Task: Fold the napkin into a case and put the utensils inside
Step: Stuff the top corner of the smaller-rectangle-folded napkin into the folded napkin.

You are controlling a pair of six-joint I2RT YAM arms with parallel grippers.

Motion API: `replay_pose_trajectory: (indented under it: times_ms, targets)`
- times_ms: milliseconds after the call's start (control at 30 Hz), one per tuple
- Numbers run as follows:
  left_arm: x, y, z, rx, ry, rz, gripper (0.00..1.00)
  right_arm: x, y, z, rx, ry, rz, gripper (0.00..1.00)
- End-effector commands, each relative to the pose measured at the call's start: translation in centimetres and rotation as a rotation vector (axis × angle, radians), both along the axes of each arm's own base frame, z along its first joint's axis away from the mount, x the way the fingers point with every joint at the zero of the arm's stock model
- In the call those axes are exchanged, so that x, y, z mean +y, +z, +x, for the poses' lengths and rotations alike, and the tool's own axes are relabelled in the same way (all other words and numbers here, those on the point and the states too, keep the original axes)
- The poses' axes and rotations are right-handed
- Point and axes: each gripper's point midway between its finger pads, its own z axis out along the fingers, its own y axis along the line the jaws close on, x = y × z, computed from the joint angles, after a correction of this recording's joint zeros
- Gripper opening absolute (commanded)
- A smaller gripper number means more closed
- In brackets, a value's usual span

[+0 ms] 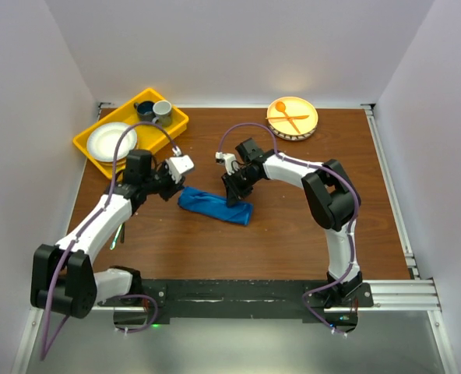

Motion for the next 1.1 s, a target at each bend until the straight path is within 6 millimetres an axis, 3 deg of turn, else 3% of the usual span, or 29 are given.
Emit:
replay_pose_trajectory:
  times_ms: [0, 133, 400, 467, 500, 533, 567, 633, 667, 833, 1067]
  targets:
    - [0.4, -2.7, -2.8, 0.025, -0.071, 0.040, 0.28, -3.6, -4.4, 1.1, -0.082, -0.009, -0.196, 0.19]
    - [0.4, -4.8, -2.7, 0.024, -0.067, 0.073, 0.28, -3.6, -4.4, 1.0, -0.080, -0.002, -0.193, 0.19]
    - [-1.3, -6.7, -1.6, -0.028, -0.107, 0.137, 0.24, -4.0, -4.6, 1.1, -0.103, 0.038, -0.209, 0.19]
    - [-2.0, -5.8, -1.6, -0.038, -0.153, 0.119, 0.30, -4.1, -4.8, 1.1, -0.110, 0.054, -0.213, 0.20]
    - [-2.9, -4.7, -1.7, -0.053, -0.199, 0.091, 0.36, -3.9, -4.8, 1.2, -0.111, 0.057, -0.209, 0.19]
    - [-3.3, -4.2, -1.8, -0.056, -0.230, 0.081, 0.50, -4.1, -5.2, 0.8, -0.089, 0.071, -0.216, 0.19]
    - [-3.3, -4.4, -2.7, -0.033, -0.287, 0.101, 0.55, -4.0, -5.1, 0.9, -0.095, 0.084, -0.212, 0.19]
    - [-3.7, -2.8, -2.5, -0.049, -0.344, 0.087, 0.62, -4.1, -5.1, 0.7, -0.091, 0.098, -0.215, 0.19]
    - [-3.4, -2.9, -2.9, -0.035, -0.372, 0.097, 0.64, -4.1, -5.0, 0.8, -0.091, 0.118, -0.212, 0.19]
    - [-1.4, -1.5, -1.6, 0.027, -0.343, 0.018, 0.65, -4.8, -5.5, -1.0, -0.042, 0.193, -0.227, 0.20]
    - [-1.4, -2.1, 0.8, 0.156, -0.214, -0.121, 0.62, -5.4, -5.8, -3.2, -0.038, 0.330, -0.243, 0.19]
